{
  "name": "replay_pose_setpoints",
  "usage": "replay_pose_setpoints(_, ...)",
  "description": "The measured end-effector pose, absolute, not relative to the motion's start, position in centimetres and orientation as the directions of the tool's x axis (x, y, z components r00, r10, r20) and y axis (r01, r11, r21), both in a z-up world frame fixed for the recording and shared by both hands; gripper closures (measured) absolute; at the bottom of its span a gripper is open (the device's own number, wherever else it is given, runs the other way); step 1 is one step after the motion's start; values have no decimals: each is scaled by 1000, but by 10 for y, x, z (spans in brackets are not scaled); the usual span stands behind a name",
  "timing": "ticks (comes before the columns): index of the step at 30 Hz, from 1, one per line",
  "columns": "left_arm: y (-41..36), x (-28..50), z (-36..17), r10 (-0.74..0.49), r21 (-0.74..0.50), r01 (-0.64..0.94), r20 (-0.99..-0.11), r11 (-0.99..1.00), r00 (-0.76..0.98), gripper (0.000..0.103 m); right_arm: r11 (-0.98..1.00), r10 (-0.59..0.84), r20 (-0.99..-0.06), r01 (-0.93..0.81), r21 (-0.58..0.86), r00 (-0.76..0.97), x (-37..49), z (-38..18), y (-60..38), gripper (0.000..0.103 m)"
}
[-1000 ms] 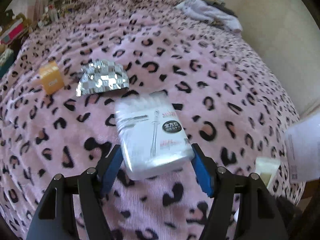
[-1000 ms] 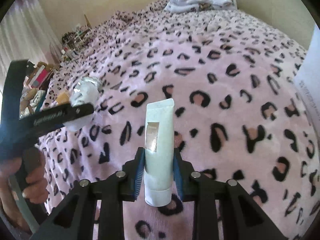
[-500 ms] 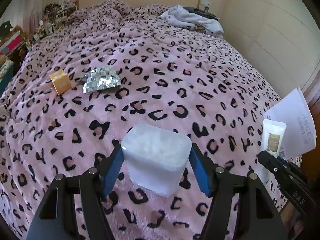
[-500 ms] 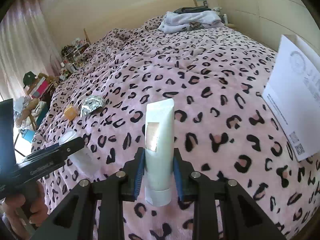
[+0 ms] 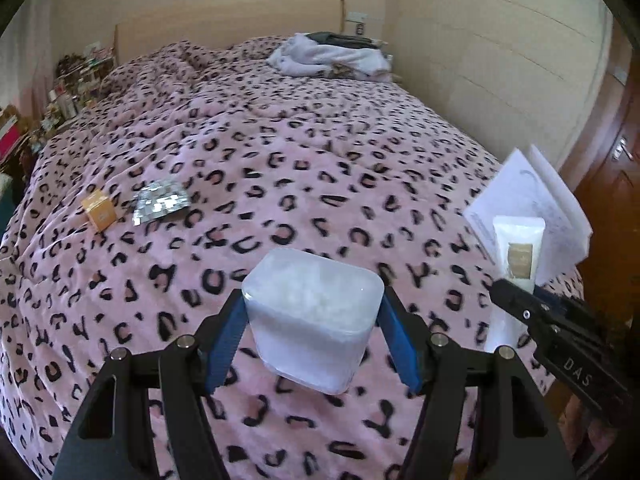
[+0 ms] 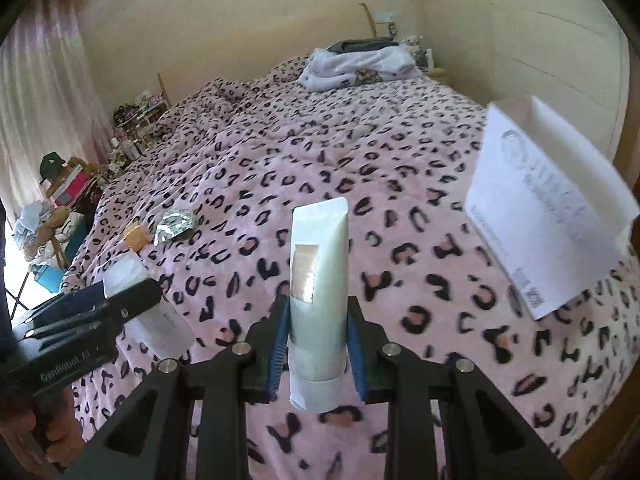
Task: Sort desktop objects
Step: 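Carry the cotton-swab box and cream tube toward the white paper bag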
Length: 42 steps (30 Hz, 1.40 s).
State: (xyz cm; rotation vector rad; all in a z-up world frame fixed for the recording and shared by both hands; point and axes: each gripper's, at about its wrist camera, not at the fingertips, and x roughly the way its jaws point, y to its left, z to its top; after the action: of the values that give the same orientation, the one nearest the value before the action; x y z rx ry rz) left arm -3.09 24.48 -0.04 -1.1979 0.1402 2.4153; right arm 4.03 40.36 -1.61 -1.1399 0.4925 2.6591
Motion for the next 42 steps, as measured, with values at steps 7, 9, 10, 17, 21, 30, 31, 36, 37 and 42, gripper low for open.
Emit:
replay_pose_setpoints(7,284,-9,7,381,-99,-499,-776,-861,-503,37,-911,114,-726,-363,196,-678,66,-2,431,76)
replay_pose_setpoints(9,296,-2,9,390,-97,-515,-774,-852,-498,37,-907,126,-722,-374,193,-680,72,1,438,76)
replay_pose_setpoints(10,301,0,10,393,-96,-522,-774,-847,-496,37,-906,134,-723,-380,188,-678,76,2,442,76)
replay_pose_setpoints(17,333,16,15,418,-93,-566,-772,-819,-478,37,-890,176,-713,-419,179,-678,94,9,469,76)
replay_pose_setpoints(21,347,22,17,425,-87,-583,-772,-808,-473,37,-881,192,-710,-437,179,-678,103,12,482,76)
replay_pose_setpoints(30,376,28,18,438,-85,-611,-774,-787,-457,37,-869,211,-705,-460,181,-677,119,16,505,76)
replay_pose_setpoints(31,380,28,18,439,-83,-615,-774,-784,-456,37,-868,212,-704,-461,183,-678,121,16,508,76)
replay_pose_setpoints(36,399,28,20,444,-75,-631,-774,-772,-452,37,-865,217,-699,-466,186,-681,125,19,517,76)
replay_pose_setpoints(37,402,28,20,446,-75,-633,-773,-771,-451,37,-865,218,-699,-467,185,-681,126,20,520,76)
replay_pose_setpoints(42,424,30,24,454,-64,-652,-769,-755,-451,37,-858,229,-693,-478,188,-684,130,25,533,76)
